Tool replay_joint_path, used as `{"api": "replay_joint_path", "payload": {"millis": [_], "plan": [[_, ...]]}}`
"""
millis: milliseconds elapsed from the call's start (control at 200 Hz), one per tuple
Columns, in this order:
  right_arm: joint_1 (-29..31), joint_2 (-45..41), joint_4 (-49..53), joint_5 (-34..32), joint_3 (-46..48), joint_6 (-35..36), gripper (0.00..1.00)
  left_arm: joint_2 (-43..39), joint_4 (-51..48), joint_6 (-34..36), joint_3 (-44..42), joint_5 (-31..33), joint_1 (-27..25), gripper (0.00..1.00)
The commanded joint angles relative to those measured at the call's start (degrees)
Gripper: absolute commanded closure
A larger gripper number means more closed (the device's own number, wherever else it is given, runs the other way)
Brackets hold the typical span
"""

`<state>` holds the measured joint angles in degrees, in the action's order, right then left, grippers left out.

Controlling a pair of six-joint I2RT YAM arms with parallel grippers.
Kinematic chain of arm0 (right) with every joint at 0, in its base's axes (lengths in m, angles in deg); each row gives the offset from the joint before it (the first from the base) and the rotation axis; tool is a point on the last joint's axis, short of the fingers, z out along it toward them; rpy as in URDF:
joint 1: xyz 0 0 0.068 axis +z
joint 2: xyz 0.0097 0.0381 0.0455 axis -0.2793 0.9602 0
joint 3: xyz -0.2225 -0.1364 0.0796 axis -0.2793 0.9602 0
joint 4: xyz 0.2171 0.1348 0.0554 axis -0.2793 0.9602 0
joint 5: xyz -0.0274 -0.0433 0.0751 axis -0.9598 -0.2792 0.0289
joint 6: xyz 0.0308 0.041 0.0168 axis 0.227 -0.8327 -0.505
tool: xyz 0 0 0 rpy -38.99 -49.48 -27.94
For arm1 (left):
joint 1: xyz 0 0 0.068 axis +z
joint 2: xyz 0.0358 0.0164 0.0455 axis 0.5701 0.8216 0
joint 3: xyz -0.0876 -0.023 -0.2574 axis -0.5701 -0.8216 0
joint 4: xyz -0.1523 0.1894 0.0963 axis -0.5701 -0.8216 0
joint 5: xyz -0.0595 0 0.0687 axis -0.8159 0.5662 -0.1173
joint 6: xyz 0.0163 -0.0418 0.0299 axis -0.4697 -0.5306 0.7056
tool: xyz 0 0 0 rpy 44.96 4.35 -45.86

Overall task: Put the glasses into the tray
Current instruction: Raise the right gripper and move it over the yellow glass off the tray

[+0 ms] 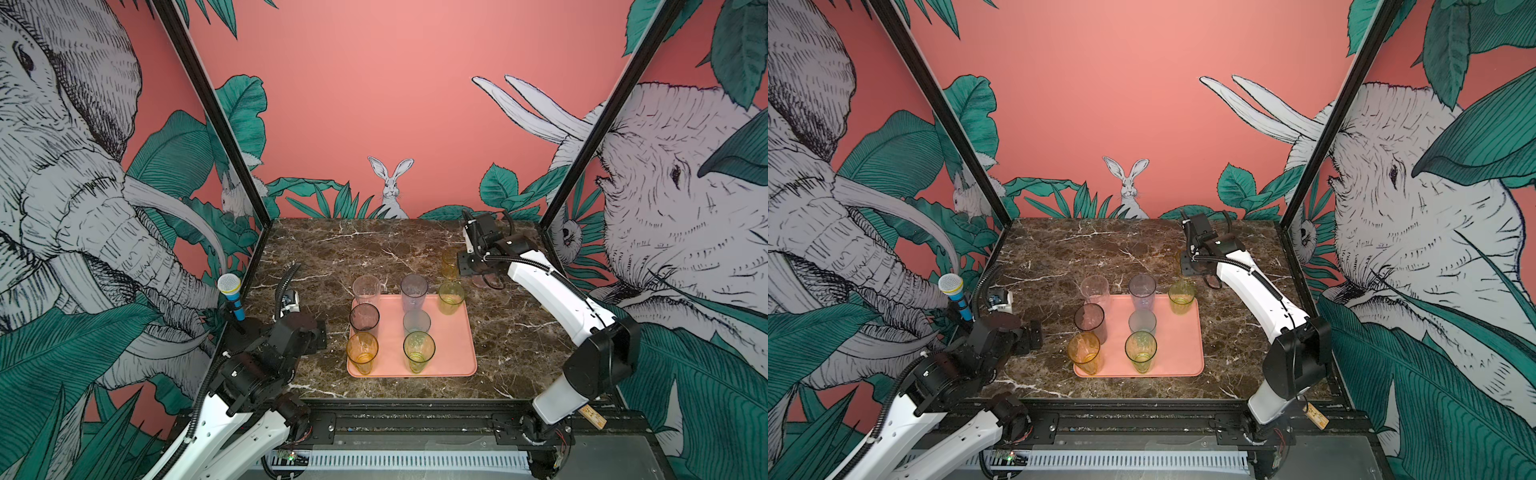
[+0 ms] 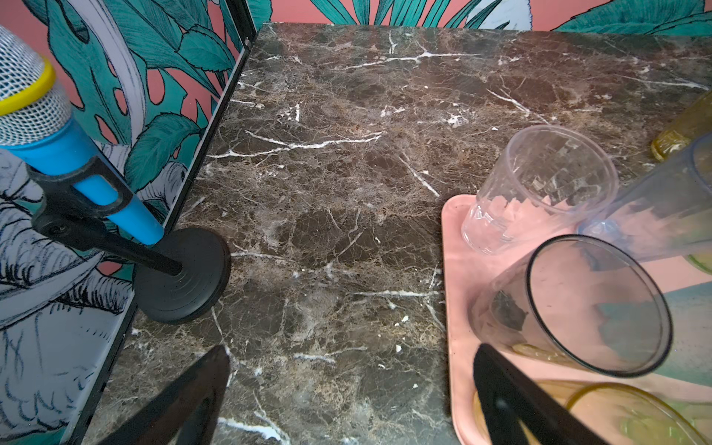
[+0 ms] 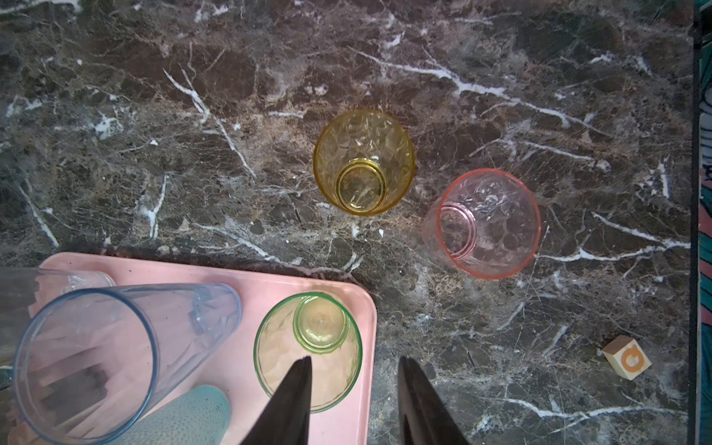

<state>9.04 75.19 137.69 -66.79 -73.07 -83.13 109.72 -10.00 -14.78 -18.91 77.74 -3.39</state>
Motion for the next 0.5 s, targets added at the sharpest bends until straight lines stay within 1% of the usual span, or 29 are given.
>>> {"api": "replay_joint_path", "payload": {"millis": [0, 185, 495], "plan": [[-1.29, 0.66, -1.77, -1.27, -2.10, 1.16, 0.59, 0.00, 0.21, -0.47, -0.31, 0.30, 0.18, 0.01], [-4.25, 4.62, -3.17, 0.79, -5.19, 1.57, 0.58, -0.04, 0.13, -0.48, -0.33, 0.31, 0.18, 0.01], [-7.71, 12.04, -2.76, 3.79, -10.33, 1.81, 0.57, 0.36, 0.10, -0.48, -0.31, 0.68, 0.17, 0.00]]}}
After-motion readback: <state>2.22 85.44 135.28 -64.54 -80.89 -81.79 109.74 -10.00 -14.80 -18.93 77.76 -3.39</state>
